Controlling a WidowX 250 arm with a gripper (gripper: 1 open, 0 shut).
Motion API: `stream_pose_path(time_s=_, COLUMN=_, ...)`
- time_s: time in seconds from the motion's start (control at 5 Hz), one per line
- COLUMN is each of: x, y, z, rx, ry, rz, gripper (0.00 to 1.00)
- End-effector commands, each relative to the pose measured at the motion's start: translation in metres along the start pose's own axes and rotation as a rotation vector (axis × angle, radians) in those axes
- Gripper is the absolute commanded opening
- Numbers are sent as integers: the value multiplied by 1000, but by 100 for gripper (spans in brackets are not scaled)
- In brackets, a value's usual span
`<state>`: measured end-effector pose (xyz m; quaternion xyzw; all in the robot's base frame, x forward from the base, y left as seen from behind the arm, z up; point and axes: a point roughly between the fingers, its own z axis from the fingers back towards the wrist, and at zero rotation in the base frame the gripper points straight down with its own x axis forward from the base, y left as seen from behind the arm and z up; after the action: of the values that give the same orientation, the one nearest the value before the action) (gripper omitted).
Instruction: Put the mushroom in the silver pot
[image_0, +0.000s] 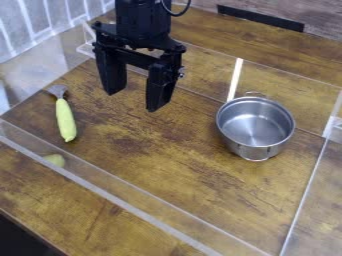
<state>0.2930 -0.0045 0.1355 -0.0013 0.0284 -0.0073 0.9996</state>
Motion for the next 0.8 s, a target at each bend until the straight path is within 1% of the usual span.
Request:
stream_pose_path(time_s=0.0, x=1, y=4, z=-4, rx=10, ry=10, rz=-4, gripper=100)
stream_pose_path(time_s=0.2, x=11, y=14, z=1, rx=26, ry=-18, rz=-8, gripper=100)
stream_pose_path(time_s=0.4, x=14, y=18, z=0, rx=32, ry=-19, rz=-7, gripper=100)
stream_pose_path(time_s=0.6, x=15, y=21, z=-4, rx=39, ry=-11, rz=-6, gripper=100)
